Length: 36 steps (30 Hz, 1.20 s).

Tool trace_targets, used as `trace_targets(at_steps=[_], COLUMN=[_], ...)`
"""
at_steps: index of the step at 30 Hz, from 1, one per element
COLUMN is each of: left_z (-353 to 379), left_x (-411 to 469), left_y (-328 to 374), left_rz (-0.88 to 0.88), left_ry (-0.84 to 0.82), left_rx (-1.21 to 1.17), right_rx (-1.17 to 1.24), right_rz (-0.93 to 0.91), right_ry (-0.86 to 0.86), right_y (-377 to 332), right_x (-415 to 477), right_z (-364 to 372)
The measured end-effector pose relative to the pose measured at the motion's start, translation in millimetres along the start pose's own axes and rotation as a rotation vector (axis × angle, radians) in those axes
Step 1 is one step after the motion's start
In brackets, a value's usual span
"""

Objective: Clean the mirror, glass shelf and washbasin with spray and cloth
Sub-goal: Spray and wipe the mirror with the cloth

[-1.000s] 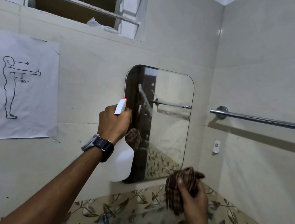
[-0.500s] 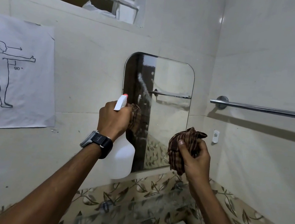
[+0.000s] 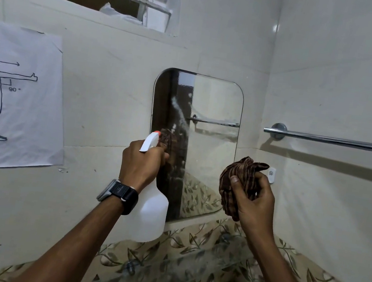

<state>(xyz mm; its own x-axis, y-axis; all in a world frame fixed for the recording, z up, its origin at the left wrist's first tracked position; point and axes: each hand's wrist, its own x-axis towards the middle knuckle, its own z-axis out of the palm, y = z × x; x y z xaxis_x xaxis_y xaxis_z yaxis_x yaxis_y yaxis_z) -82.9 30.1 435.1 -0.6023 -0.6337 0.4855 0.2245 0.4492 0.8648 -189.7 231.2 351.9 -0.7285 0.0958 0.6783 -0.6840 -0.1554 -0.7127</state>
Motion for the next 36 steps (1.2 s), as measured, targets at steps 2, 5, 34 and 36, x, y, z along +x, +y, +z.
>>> trace_targets(at_steps=[2,5,34,36], left_z=[2,8,41,35], left_x=[-7,-16,-85,-71], left_y=[-3,-10,-92,-92], left_rz=[0.019,0.034,-0.092,-0.076], left_ry=[-0.066,-0.098,-0.137,-0.087], left_rx=[-0.035,-0.061,-0.050,-0.031], right_rx=[-0.002,-0.004,-0.055,-0.023], right_rz=[0.008,0.040,0.274,0.293], right_ry=[0.005,0.021,0.115,0.115], right_y=[4,12,60,64], right_x=[-2,-6,-32,-22], right_z=[-4,-12,-38,-25])
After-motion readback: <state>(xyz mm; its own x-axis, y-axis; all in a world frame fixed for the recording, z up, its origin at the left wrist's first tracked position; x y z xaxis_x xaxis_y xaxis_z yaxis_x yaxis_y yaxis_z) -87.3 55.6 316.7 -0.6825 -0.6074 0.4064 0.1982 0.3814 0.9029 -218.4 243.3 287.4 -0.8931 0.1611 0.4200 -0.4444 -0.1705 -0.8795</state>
